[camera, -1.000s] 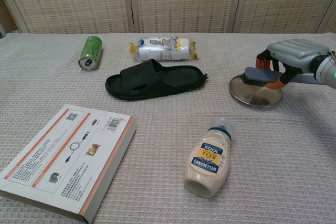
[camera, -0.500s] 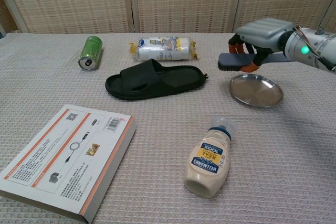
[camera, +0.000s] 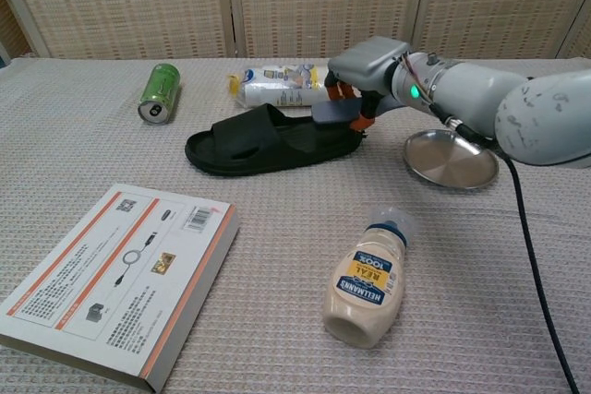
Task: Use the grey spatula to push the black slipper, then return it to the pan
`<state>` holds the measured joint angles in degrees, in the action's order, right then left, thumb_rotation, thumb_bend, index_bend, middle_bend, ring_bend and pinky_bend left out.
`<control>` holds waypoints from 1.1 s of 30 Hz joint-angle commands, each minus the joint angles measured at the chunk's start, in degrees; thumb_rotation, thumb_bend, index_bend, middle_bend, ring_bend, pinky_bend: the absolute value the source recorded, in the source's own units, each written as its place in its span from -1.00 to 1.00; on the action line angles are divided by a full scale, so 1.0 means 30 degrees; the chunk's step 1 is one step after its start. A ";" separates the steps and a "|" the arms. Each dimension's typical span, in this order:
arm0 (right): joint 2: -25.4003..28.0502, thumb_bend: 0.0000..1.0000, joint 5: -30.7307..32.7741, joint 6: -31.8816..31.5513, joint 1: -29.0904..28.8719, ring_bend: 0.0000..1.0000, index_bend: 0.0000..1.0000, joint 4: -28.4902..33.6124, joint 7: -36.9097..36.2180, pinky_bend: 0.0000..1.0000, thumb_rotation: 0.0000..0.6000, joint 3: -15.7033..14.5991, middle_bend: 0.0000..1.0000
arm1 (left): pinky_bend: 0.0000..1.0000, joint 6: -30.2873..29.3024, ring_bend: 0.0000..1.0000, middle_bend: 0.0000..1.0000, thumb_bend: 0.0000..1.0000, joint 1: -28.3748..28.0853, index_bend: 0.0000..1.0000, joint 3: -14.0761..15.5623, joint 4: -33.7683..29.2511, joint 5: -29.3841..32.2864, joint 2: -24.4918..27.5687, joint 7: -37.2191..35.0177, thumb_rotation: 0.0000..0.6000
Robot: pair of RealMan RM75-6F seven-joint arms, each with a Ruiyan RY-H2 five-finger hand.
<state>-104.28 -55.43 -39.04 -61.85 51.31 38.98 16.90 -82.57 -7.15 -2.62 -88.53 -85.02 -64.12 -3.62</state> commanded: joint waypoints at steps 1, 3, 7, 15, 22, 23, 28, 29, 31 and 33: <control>-0.0531 -0.09 0.0339 0.0152 -0.0382 0.05 0.66 -0.0571 0.0327 0.14 1.00 0.0011 0.25 | -0.87 -0.0008 -1.00 -1.00 -0.13 0.0010 -1.00 0.0018 0.0011 -0.0027 0.0032 -0.0069 1.00; -0.1084 -0.09 0.0508 0.0254 -0.0646 0.05 0.67 -0.1217 0.0448 0.14 1.00 -0.0077 0.25 | -0.87 -0.0037 -1.00 -1.00 -0.13 0.0039 -1.00 0.0029 0.0035 -0.0043 0.0105 -0.0268 1.00; -0.2091 -0.09 0.0685 0.0490 -0.1144 0.05 0.67 -0.2723 0.0541 0.14 1.00 -0.0161 0.25 | -0.87 -0.0004 -1.00 -1.00 -0.13 0.0062 -1.00 0.0020 0.0130 0.0009 0.0224 -0.0646 1.00; -0.2882 -0.09 0.0633 0.0832 -0.1479 0.06 0.67 -0.3953 -0.0016 0.14 1.00 -0.0207 0.25 | -0.87 0.0161 -1.00 -1.00 -0.13 -0.0001 -1.00 0.0038 0.0163 0.0021 0.0251 -0.0833 1.00; -0.3309 -0.09 0.0079 0.0748 -0.1837 0.06 0.67 -0.4076 -0.0715 0.14 1.00 -0.0177 0.26 | -0.87 0.0152 -1.00 -1.00 -0.13 0.0012 -1.00 0.0051 0.0203 0.0007 0.0285 -0.0961 1.00; -0.3402 -0.09 0.0024 0.0737 -0.1886 0.06 0.67 -0.4157 -0.0757 0.14 1.00 -0.0183 0.26 | -0.87 0.0111 -1.00 -1.00 -0.13 0.0028 -1.00 0.0057 0.0193 -0.0017 0.0294 -0.0959 1.00; -0.3707 -0.09 -0.0110 0.0786 -0.1956 0.06 0.67 -0.4715 -0.0769 0.14 1.00 -0.0279 0.26 | -0.86 0.0060 -1.00 -1.00 -0.13 0.0049 -1.00 0.0062 0.0172 -0.0037 0.0304 -0.0924 1.00; -0.3705 -0.09 -0.0119 0.0787 -0.1931 0.06 0.67 -0.4814 -0.0722 0.14 1.00 -0.0310 0.26 | -0.86 0.0067 -1.00 -1.00 -0.13 0.0048 -1.00 0.0061 0.0165 -0.0026 0.0303 -0.0915 1.00; -0.3640 -0.09 -0.0157 0.0714 -0.1843 0.07 0.67 -0.5007 -0.0591 0.14 1.00 -0.0383 0.26 | -0.86 0.0076 -1.00 -1.00 -0.13 0.0051 -1.00 0.0062 0.0161 -0.0007 0.0294 -0.0866 1.00; -0.3481 -0.09 -0.0172 0.0617 -0.1682 0.07 0.67 -0.5129 -0.0509 0.14 1.00 -0.0430 0.26 | -0.86 0.0061 -1.00 -1.00 -0.13 0.0063 -1.00 0.0070 0.0187 -0.0011 0.0273 -0.0847 1.00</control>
<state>-114.85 -55.91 -37.08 -67.02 36.04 37.36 15.68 -82.38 -6.96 -2.42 -87.96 -85.05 -63.29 -6.16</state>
